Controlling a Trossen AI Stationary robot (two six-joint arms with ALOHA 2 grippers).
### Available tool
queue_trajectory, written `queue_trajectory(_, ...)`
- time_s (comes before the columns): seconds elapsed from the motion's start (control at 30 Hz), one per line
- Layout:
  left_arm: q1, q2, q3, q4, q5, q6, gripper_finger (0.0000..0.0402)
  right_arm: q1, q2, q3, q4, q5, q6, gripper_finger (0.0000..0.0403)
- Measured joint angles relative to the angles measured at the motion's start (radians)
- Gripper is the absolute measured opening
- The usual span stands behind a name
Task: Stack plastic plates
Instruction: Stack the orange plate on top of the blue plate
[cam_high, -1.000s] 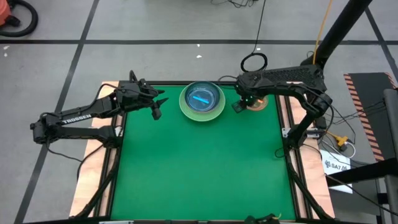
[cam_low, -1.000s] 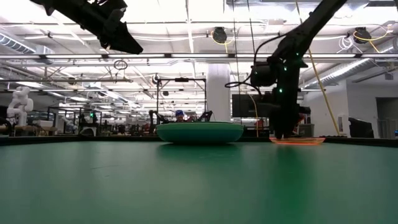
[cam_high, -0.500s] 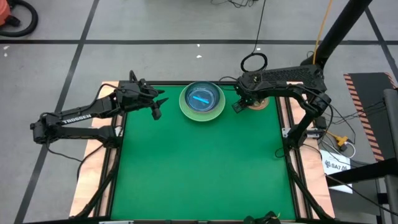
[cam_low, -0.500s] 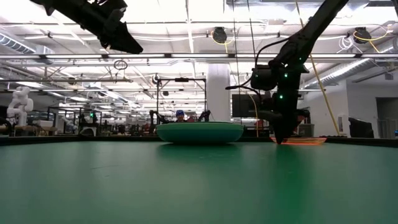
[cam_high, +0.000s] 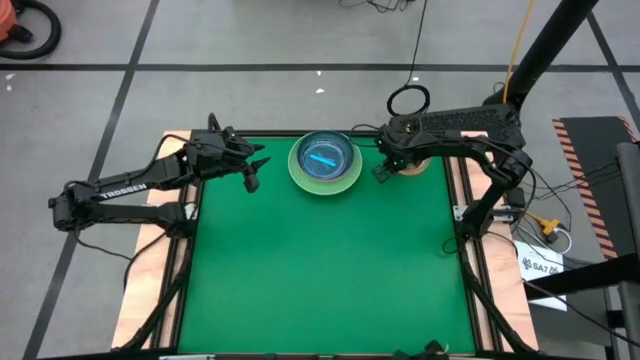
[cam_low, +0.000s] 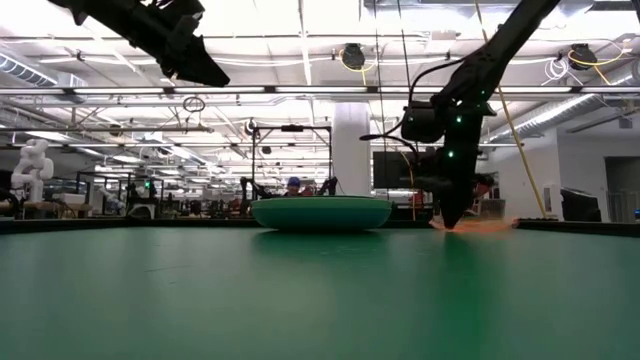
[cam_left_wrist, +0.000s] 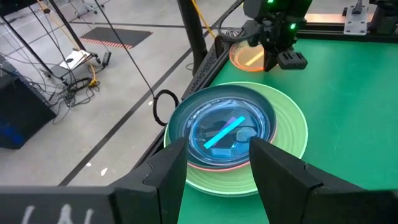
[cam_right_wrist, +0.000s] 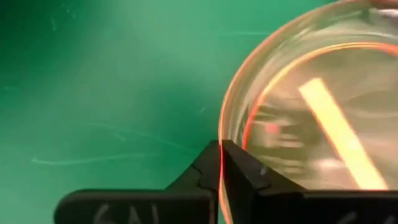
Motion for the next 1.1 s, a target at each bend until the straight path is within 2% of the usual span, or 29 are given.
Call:
queue_trajectory(0.3,0.0,0.0,0.0,0.002,0.0,0.001,0.0179,0.05,-0.157,0.006,-0.017,0.064,-0.064,0.0001)
queue_trajectory(0.5,0.0,0.0,0.0,0.009,0.0,0.001,0.0179,0.125,-0.247,0.008,0.067,-0.01,-0.141,0.0001)
queue_trajectory(0.57,0.0,0.0,0.0,0.009,0.0,0.001,0.0179,0.16,-0.251,0.008,0.116,-0.042,-0.173,0.0001)
queue_trajectory(0.87,0.0,0.0,0.0,0.01,0.0,0.009,0.0179,0.314,-0.231,0.009,0.309,-0.066,-0.343,0.0)
queue_trajectory(0.97,0.0,0.0,0.0,0.01,0.0,0.009,0.0179,0.35,-0.23,0.009,0.353,-0.067,-0.422,0.0)
queue_trajectory(1.1,0.0,0.0,0.0,0.01,0.0,0.01,0.0179,0.373,-0.216,0.009,0.501,-0.075,-0.52,0.0)
